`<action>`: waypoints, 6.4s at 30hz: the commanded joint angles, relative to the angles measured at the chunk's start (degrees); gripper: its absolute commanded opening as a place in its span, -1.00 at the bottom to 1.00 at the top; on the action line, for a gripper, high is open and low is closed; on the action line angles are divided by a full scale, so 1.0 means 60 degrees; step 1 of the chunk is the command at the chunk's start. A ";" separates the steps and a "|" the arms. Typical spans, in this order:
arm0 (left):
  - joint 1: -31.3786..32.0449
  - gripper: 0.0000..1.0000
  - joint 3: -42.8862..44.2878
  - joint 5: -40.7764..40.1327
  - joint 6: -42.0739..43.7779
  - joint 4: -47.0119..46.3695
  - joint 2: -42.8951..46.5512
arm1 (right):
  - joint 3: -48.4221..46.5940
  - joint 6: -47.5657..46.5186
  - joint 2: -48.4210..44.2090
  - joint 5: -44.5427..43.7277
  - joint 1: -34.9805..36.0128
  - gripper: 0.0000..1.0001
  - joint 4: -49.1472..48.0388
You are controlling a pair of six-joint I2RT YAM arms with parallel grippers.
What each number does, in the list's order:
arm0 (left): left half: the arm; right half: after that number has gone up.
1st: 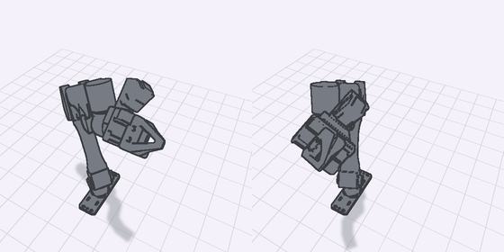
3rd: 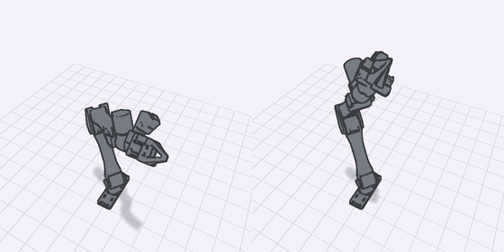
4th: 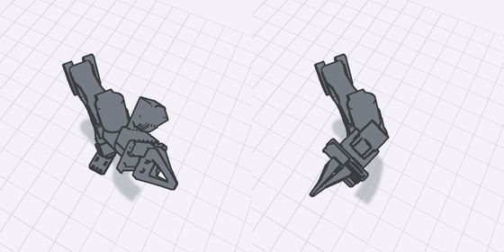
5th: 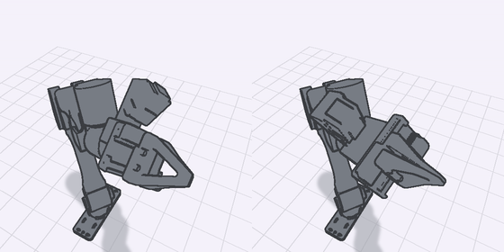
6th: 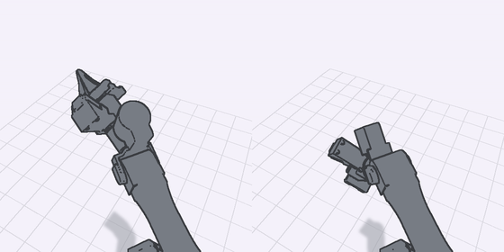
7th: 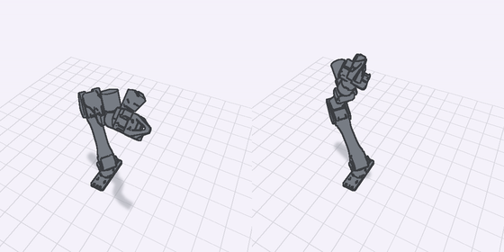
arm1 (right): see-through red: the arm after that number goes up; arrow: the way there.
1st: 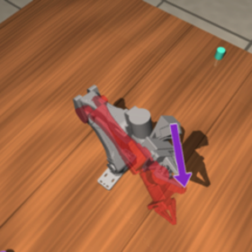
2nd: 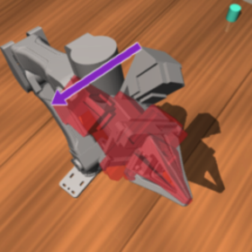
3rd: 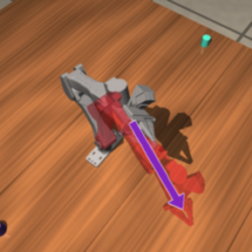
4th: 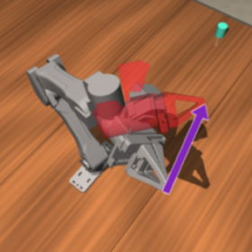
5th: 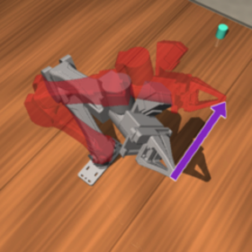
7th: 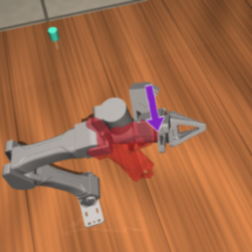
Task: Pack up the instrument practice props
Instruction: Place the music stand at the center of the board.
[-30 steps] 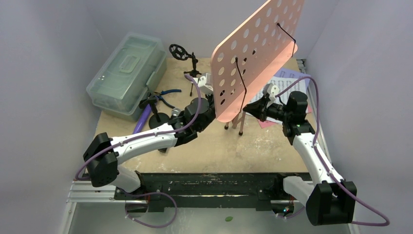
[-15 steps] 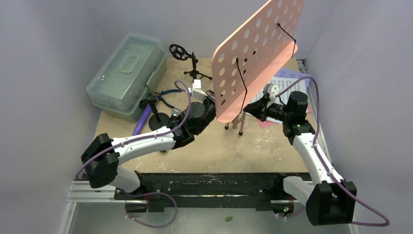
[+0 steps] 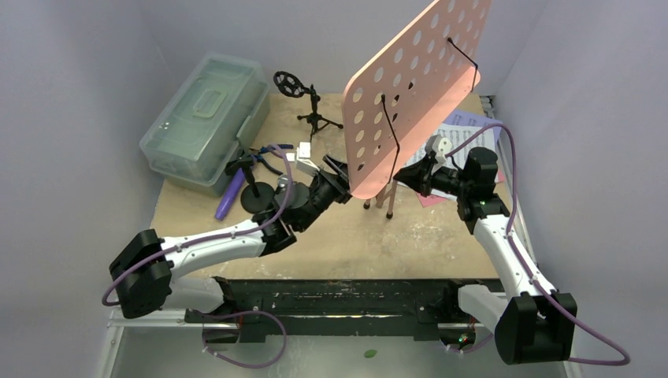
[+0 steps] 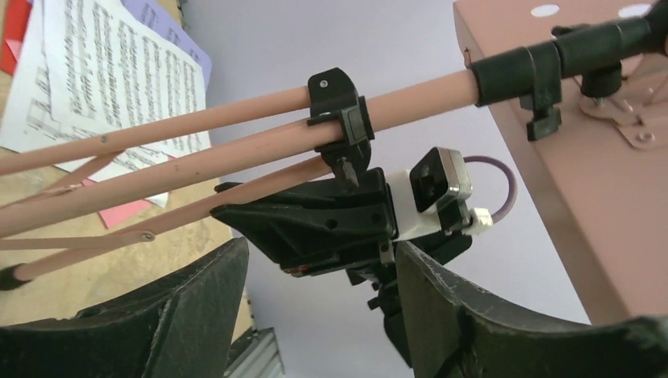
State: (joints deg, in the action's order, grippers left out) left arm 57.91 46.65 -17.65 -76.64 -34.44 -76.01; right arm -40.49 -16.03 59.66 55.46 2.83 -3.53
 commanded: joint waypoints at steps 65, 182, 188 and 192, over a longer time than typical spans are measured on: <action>-0.1361 -0.34 0.2867 0.5349 1.0547 -0.6833 -0.4025 | 0.0303 -0.0294 0.0271 0.0642 0.0010 -1.00 0.1115; -0.4144 -1.00 0.8979 0.6762 0.7695 0.4602 -0.7082 | 0.0073 -0.1621 -0.3551 0.1926 -0.2595 0.98 0.4180; -0.4153 -1.00 0.9130 0.6259 0.8086 0.5111 -0.6989 | 0.0095 -0.1620 -0.3567 0.1947 -0.2596 0.98 0.4181; -0.4177 -1.00 0.9258 0.6270 0.8222 0.5356 -0.7101 | 0.0112 -0.1622 -0.3579 0.1948 -0.2596 0.98 0.4173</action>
State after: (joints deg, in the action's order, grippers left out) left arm 33.71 98.37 24.58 -32.88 0.16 -121.56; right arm -40.18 -26.37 38.24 65.76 -12.45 22.76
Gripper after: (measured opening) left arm 0.208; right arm 0.987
